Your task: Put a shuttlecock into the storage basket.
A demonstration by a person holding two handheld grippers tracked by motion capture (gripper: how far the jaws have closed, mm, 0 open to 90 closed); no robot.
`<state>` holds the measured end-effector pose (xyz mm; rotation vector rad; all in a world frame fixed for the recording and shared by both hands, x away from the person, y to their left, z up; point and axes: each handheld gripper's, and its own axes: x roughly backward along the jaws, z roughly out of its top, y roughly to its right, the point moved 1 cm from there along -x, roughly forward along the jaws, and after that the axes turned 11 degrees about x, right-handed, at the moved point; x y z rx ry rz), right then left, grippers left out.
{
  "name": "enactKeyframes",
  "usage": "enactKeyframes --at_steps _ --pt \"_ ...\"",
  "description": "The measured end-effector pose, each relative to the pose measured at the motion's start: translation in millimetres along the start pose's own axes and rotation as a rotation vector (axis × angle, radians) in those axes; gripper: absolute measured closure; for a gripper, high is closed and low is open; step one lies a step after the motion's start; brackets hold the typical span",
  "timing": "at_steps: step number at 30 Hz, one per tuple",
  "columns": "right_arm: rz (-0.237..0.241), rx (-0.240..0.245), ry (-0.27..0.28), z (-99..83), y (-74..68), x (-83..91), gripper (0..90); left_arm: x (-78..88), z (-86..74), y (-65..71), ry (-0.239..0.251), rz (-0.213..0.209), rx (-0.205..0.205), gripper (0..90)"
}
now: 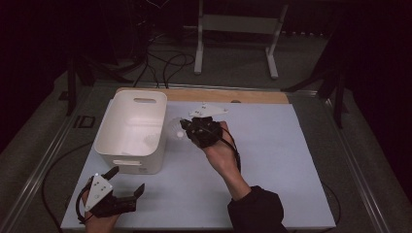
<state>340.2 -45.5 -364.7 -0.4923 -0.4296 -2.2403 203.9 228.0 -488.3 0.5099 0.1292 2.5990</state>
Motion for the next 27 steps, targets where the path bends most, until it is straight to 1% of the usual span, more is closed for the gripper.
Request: enactKeyframes --at_steps 7,10,16,19,24,27 --pt "0.005 0.015 0.017 6.6 -1.2 -0.6 89.2 -0.3 0.4 -0.4 -0.004 -0.001 -0.003 0.0" --pt "0.008 0.014 0.021 9.4 -1.5 -0.2 89.2 0.0 0.5 -0.3 -0.004 -0.001 -0.003 0.0" --pt "0.017 0.007 0.025 13.2 -1.3 -0.5 89.2 -0.1 0.3 -0.5 -0.005 -0.001 -0.004 0.0" --pt "0.023 -0.003 0.028 13.9 0.1 -1.2 89.2 0.4 0.3 -1.0 -0.002 -0.001 0.001 0.0" --pt "0.031 -0.021 0.034 15.1 1.1 -2.2 89.2 0.4 0.4 -0.5 -0.002 -0.001 -0.005 0.0" --pt "0.034 -0.018 0.041 15.9 1.7 -1.9 89.2 0.0 0.6 -1.2 -0.004 0.000 -0.004 0.0"
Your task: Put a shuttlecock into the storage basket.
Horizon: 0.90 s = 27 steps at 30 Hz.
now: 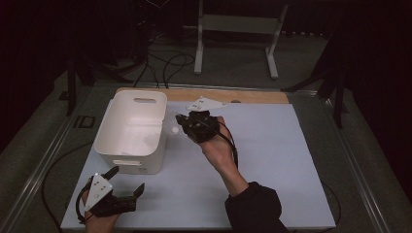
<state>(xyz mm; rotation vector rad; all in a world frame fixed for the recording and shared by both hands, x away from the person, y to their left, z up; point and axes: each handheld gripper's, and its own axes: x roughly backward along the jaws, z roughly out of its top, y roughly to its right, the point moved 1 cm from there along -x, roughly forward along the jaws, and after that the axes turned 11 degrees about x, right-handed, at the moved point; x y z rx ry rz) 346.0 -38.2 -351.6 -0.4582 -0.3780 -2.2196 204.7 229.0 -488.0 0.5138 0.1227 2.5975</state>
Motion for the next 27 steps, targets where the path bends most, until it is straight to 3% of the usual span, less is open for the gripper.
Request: enactKeyframes --at_steps 27 --pt "0.014 -0.025 0.040 12.3 7.9 0.2 89.2 -0.1 -0.6 1.1 -0.001 0.001 -0.001 0.0"
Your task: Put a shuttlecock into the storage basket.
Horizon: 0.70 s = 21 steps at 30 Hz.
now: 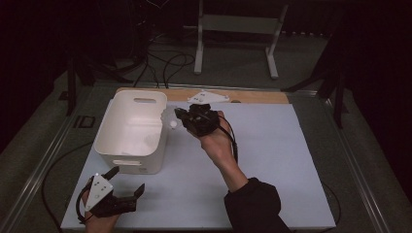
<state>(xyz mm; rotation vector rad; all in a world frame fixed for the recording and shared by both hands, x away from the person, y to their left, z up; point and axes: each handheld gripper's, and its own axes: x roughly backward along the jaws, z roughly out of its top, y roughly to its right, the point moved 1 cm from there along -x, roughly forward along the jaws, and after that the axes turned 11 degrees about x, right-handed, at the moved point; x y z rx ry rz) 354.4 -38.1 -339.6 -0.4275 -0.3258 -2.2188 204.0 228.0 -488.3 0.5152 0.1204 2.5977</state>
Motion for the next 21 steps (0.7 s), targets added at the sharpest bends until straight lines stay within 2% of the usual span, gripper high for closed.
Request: enactKeyframes --at_steps 9,21 --pt "0.003 -0.005 0.006 2.6 0.9 -1.9 89.2 -0.1 0.0 0.0 0.000 0.001 0.001 0.0" --pt "0.028 0.013 -0.013 10.1 5.9 -3.3 89.2 0.1 0.1 -0.6 -0.001 0.001 -0.001 0.0"
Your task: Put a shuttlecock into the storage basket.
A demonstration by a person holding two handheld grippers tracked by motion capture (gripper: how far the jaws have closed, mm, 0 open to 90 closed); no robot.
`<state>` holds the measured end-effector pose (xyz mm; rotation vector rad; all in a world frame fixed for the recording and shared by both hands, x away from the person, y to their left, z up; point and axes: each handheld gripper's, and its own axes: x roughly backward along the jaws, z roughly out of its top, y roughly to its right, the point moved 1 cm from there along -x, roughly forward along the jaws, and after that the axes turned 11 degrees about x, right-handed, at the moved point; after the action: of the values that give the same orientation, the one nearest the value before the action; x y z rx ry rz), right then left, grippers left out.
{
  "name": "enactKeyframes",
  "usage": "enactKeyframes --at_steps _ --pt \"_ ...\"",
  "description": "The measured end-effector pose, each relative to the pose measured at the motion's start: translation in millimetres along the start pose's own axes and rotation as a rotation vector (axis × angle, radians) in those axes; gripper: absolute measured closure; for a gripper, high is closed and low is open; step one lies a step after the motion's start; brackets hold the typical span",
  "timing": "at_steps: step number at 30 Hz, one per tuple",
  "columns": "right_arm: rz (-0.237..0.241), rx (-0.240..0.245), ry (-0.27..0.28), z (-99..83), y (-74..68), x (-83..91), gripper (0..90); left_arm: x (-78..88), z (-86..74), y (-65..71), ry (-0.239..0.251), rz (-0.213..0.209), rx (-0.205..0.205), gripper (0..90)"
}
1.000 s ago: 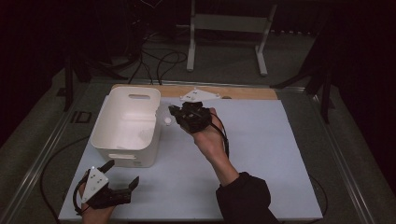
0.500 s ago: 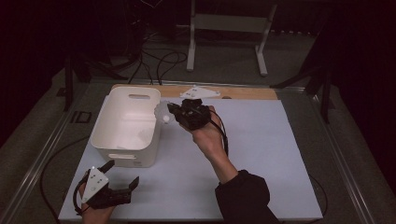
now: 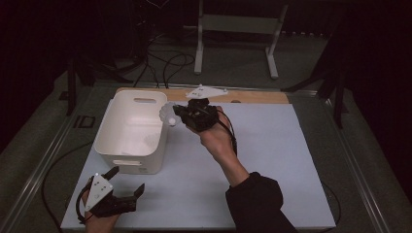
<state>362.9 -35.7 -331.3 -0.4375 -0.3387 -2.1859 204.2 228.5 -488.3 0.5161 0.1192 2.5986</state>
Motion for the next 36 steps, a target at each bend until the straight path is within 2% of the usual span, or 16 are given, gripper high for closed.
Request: enactKeyframes --at_steps 13,36 --pt "0.017 -0.015 0.033 6.3 -9.8 -9.1 89.2 0.3 -0.1 0.1 0.001 0.000 0.003 0.0" --pt "0.029 0.017 0.024 12.1 -18.9 -27.1 89.2 0.8 0.1 -0.1 0.004 0.000 0.003 0.0"
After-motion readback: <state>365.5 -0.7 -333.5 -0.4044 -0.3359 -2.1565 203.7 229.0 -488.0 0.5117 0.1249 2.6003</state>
